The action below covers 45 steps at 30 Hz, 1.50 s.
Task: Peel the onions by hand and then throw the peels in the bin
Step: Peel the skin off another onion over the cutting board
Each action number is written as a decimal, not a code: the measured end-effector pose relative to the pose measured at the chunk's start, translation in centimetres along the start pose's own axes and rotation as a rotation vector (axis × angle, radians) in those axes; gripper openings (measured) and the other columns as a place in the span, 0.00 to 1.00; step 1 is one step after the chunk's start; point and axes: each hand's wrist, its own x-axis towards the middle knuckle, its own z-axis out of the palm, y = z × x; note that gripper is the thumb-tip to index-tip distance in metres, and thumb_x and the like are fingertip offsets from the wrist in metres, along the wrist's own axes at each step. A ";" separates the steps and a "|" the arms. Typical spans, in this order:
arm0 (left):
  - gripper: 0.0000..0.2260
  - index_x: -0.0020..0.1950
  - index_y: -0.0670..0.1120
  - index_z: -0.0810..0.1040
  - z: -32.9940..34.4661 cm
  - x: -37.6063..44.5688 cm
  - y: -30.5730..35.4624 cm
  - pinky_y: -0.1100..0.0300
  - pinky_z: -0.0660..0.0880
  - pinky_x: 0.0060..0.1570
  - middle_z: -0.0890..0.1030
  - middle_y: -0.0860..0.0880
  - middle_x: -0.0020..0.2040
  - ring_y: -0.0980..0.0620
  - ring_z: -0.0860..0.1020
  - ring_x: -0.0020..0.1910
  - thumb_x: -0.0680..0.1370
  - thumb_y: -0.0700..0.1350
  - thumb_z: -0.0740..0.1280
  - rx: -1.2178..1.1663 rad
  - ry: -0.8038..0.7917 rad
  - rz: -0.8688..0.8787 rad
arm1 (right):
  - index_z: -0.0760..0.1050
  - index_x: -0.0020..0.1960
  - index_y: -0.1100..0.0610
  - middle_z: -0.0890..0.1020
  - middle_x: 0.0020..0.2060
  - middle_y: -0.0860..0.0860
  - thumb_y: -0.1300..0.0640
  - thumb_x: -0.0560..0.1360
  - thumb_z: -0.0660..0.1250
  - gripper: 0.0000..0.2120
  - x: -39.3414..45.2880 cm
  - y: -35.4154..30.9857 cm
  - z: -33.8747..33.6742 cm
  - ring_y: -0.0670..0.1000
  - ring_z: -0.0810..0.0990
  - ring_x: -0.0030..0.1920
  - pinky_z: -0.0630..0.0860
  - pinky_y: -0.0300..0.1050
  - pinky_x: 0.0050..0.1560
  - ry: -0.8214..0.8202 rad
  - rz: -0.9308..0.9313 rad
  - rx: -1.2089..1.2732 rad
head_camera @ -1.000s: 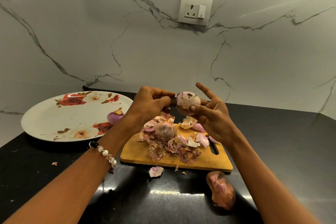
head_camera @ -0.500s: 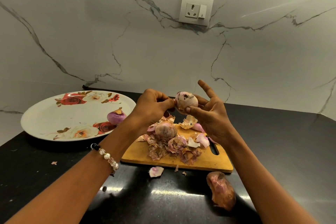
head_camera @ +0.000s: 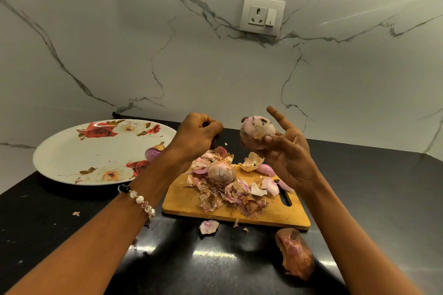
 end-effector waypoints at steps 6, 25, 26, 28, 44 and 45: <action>0.07 0.52 0.45 0.79 -0.6 -0.2 0.5 0.71 0.74 0.31 0.81 0.47 0.47 0.55 0.78 0.40 0.75 0.43 0.70 -0.045 0.029 0.101 | 0.59 0.77 0.56 0.73 0.64 0.71 0.60 0.50 0.86 0.60 -0.1 -0.1 0.1 0.66 0.79 0.60 0.78 0.60 0.57 -0.024 0.021 0.045; 0.06 0.47 0.44 0.78 0.0 0.2 0.1 0.68 0.71 0.32 0.76 0.53 0.35 0.57 0.75 0.32 0.77 0.46 0.67 0.252 -0.098 0.315 | 0.57 0.77 0.55 0.84 0.50 0.62 0.58 0.49 0.86 0.63 -0.1 0.1 0.6 0.62 0.83 0.53 0.82 0.52 0.50 0.010 0.025 -0.021; 0.06 0.46 0.44 0.77 0.0 0.2 0.0 0.68 0.71 0.32 0.76 0.53 0.35 0.57 0.75 0.32 0.77 0.46 0.67 0.262 -0.081 0.324 | 0.57 0.77 0.56 0.83 0.50 0.62 0.58 0.49 0.86 0.63 -0.1 0.2 0.6 0.62 0.83 0.53 0.82 0.52 0.50 0.002 0.026 -0.021; 0.05 0.45 0.44 0.77 0.0 0.3 0.0 0.71 0.69 0.30 0.76 0.54 0.35 0.57 0.75 0.32 0.77 0.46 0.67 0.293 -0.034 0.353 | 0.57 0.77 0.56 0.83 0.51 0.63 0.58 0.50 0.86 0.62 -0.1 0.2 0.6 0.62 0.82 0.54 0.81 0.54 0.52 -0.018 0.032 -0.021; 0.09 0.46 0.43 0.78 0.2 0.4 -0.9 0.70 0.67 0.33 0.76 0.51 0.39 0.58 0.72 0.35 0.77 0.49 0.68 0.478 0.334 0.375 | 0.49 0.79 0.46 0.71 0.69 0.65 0.66 0.61 0.80 0.58 -0.3 -0.4 0.3 0.64 0.77 0.63 0.81 0.58 0.51 -0.263 0.041 0.219; 0.09 0.46 0.43 0.79 -0.2 0.6 -0.9 0.71 0.67 0.33 0.77 0.50 0.39 0.57 0.73 0.35 0.77 0.48 0.68 0.471 0.350 0.353 | 0.50 0.79 0.46 0.71 0.68 0.66 0.66 0.60 0.80 0.58 -0.3 -0.5 0.2 0.64 0.78 0.62 0.81 0.58 0.49 -0.258 0.036 0.240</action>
